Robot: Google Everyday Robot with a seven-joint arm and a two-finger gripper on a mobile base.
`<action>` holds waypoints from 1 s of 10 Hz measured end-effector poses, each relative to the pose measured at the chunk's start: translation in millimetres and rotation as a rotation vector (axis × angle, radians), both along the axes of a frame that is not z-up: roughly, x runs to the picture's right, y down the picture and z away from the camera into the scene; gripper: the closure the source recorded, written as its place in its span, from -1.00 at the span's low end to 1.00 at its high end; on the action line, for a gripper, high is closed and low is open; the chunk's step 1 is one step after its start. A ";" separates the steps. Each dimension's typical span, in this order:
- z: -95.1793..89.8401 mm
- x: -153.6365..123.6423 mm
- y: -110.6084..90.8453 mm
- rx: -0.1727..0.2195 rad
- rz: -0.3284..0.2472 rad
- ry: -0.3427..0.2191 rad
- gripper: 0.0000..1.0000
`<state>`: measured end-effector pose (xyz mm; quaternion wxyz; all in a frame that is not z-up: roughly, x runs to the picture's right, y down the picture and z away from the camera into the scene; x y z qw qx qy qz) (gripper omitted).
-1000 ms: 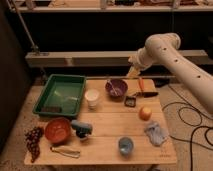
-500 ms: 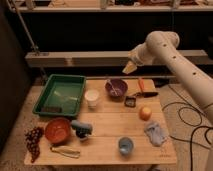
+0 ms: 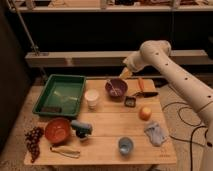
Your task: Place fork in table surface
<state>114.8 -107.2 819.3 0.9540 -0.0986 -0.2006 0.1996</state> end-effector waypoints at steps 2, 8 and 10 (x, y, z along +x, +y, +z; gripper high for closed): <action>10.5 1.4 12.9 0.014 0.067 -0.057 -0.30; 41.8 -25.3 13.9 -0.003 0.087 -0.041 -0.30; 57.8 -34.0 16.3 -0.020 0.075 -0.029 -0.30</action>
